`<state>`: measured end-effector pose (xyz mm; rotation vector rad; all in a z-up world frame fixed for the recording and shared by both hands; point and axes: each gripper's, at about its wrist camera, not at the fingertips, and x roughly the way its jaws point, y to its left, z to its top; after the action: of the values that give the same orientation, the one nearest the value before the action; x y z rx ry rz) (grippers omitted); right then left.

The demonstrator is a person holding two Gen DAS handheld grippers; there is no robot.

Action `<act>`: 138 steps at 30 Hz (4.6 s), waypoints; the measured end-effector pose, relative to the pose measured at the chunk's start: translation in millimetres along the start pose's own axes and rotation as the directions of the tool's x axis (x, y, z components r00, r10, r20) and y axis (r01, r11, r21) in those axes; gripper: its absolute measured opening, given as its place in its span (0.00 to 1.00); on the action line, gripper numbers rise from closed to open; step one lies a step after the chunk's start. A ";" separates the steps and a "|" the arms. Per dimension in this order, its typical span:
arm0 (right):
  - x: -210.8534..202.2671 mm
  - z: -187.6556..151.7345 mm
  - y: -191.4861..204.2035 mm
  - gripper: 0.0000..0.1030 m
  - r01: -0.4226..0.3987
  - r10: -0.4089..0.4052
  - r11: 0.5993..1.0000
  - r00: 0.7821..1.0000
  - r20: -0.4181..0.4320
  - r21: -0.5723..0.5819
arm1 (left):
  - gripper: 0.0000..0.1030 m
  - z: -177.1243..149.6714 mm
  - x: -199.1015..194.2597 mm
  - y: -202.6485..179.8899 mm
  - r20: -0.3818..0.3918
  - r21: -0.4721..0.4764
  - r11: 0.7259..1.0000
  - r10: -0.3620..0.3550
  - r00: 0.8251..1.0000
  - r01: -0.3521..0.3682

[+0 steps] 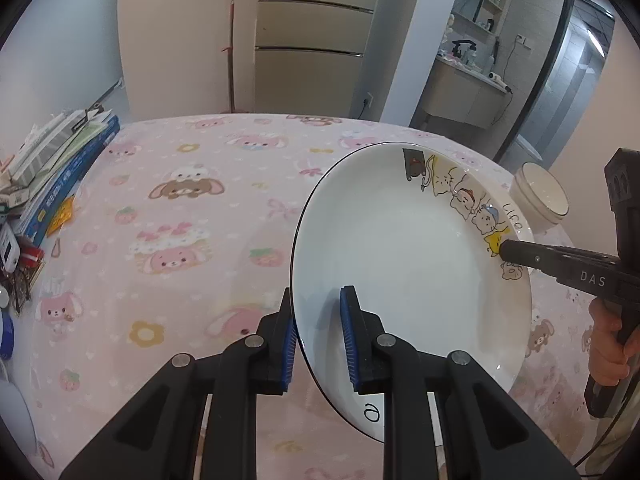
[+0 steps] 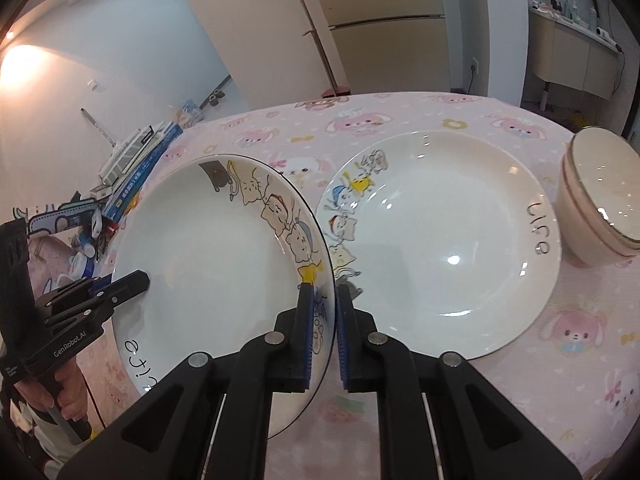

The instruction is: Organize plates and bowls

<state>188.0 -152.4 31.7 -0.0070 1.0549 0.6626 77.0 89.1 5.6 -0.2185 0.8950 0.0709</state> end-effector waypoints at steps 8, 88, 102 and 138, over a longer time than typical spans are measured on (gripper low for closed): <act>-30.9 5.5 -31.6 0.10 0.031 -0.032 0.999 0.999 0.034 0.040 | 0.21 19.0 6.7 -36.1 0.013 0.024 0.998 -0.051 0.999 0.051; -19.1 -20.5 -107.4 0.14 0.245 -0.238 0.969 0.943 0.232 -0.004 | 0.43 15.7 61.3 -121.2 0.165 0.225 0.968 -0.151 0.975 0.112; -38.1 -41.4 -111.4 0.19 0.021 -0.037 0.996 0.982 0.188 0.087 | 0.42 -3.3 48.2 -129.4 0.138 0.270 0.953 -0.181 0.974 0.139; -27.5 -49.6 -97.6 0.04 0.025 -0.040 0.997 0.981 0.188 0.078 | 0.47 -13.2 49.1 -134.2 0.097 0.225 0.954 -0.224 0.970 0.198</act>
<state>189.1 -260.5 -1.0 0.1020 0.8934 0.5816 117.9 -46.1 -19.3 -0.1064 0.7471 -0.2097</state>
